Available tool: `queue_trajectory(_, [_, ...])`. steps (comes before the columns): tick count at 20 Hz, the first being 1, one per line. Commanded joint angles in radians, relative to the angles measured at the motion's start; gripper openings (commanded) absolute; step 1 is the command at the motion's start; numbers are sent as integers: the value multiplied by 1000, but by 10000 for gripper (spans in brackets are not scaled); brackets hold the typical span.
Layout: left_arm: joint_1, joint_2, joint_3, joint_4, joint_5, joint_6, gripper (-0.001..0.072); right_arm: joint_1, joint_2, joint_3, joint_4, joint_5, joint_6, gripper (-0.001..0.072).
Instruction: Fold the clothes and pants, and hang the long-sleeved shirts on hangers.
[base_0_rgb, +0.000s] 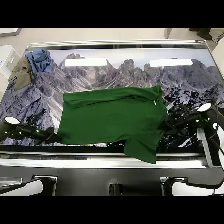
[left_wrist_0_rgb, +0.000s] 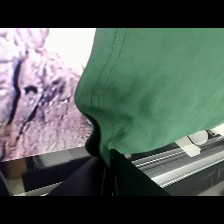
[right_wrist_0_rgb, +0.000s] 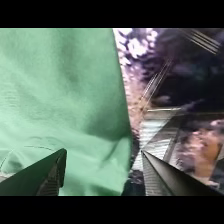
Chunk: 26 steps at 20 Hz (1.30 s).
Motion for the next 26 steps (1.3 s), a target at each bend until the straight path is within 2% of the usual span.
queue_trajectory(1, [0, 3, 1, -1, -8, 0, 30, 33, -26, -38, 2, 15, -8, 526])
queue_trajectory(2, [0, 3, 1, -1, -8, 0, 30, 50, -29, -56, 13, 2, -21, 491])
queue_trajectory(3, [0, 3, 1, -1, -8, 0, 30, 70, -29, -63, 20, -12, -27, 486])
queue_trajectory(4, [0, 3, 1, -1, -9, 0, 30, 87, -29, -63, 21, -22, -26, 435])
queue_trajectory(5, [0, 3, 1, -1, -11, 0, 30, 99, -29, -61, 24, -33, -26, 323])
queue_trajectory(6, [0, 5, 1, -1, -11, 0, 30, 100, -28, -54, 27, -32, -26, 156])
queue_trajectory(7, [0, 8, 6, -1, -11, 0, 30, 97, -22, -35, 24, -15, -21, 33])
queue_trajectory(9, [0, 27, 55, -2, -12, 0, 29, 97, 14, 39, 13, 17, -22, 31])
queue_trajectory(12, [-1, 107, 263, -71, -10, 0, 28, 97, 108, 253, 7, 40, -23, 30])
queue_trajectory(16, [-1, 234, 771, -236, 68, -1, 29, 97, 244, 731, -31, 14, -75, 30])
queue_trajectory(20, [-1, 337, 1236, -236, 176, -4, 29, 97, 407, 1136, -150, -77, -89, 30])
queue_trajectory(24, [-1, 493, 1295, -228, 174, -67, 29, 97, 647, 1147, -251, -79, -42, 30])
queue_trajectory(26, [-1, 558, 1296, -216, 176, -70, 28, 97, 724, 1147, -282, -90, -17, 30])
